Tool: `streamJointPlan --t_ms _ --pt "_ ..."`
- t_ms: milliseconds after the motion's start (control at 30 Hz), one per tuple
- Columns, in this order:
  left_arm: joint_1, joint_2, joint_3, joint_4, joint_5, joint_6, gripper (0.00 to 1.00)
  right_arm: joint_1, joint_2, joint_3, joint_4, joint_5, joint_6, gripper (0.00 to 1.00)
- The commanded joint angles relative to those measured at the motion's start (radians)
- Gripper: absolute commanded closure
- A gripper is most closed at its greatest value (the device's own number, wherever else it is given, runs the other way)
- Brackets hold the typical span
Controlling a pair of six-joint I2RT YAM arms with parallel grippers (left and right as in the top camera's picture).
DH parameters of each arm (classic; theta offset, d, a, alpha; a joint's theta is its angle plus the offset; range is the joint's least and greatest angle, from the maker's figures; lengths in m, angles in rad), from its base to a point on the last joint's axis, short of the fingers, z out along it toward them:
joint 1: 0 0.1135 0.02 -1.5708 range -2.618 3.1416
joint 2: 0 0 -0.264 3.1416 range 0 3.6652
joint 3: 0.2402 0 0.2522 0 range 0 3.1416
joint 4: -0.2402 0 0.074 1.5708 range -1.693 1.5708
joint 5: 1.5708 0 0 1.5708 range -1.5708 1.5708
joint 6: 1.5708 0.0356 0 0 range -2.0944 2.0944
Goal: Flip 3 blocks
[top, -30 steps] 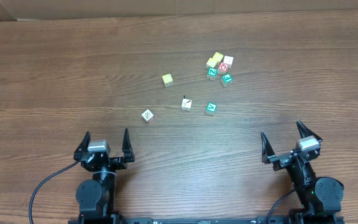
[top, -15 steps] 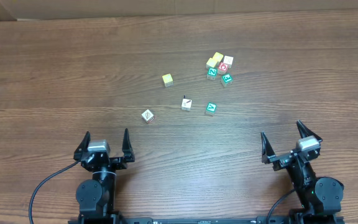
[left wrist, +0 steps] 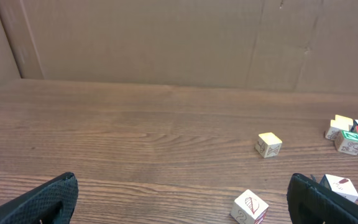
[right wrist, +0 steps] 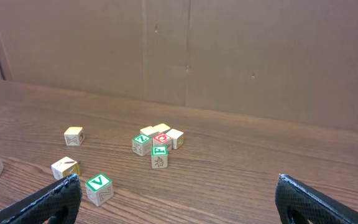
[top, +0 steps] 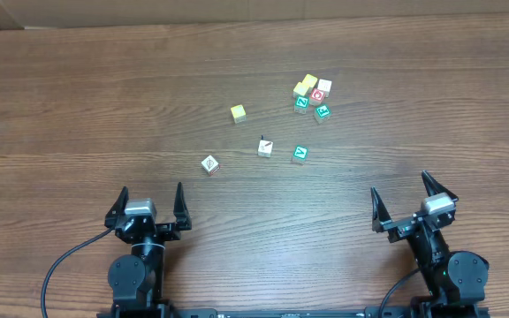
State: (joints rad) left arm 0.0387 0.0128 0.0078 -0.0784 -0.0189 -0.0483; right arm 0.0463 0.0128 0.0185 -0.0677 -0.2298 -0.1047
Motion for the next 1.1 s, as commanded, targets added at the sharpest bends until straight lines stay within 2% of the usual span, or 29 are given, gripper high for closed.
streamJointPlan --t_ms 0,100,300,800,933,1067 --pt "-0.007 -0.008 -0.003 0.001 0.011 0.019 0.0 -0.003 -0.01 -0.011 0.013 -0.009 0.0 0.0" --pt "-0.007 -0.008 -0.003 0.001 0.01 0.02 0.0 -0.002 -0.01 -0.011 0.008 -0.021 0.004 0.0" --pt "-0.005 -0.008 -0.003 0.015 -0.13 0.053 0.0 -0.003 -0.01 -0.011 0.008 -0.019 0.003 0.0" --pt "-0.006 -0.008 -0.003 0.015 -0.114 0.052 0.0 -0.003 -0.01 -0.011 0.009 -0.021 0.003 0.0" --pt "-0.006 -0.008 -0.003 0.014 -0.107 0.051 0.0 -0.003 -0.01 -0.011 0.011 -0.079 0.004 0.0" --pt "-0.006 -0.008 -0.003 0.011 -0.024 0.041 0.0 -0.003 -0.01 -0.01 0.013 -0.112 0.023 0.0"
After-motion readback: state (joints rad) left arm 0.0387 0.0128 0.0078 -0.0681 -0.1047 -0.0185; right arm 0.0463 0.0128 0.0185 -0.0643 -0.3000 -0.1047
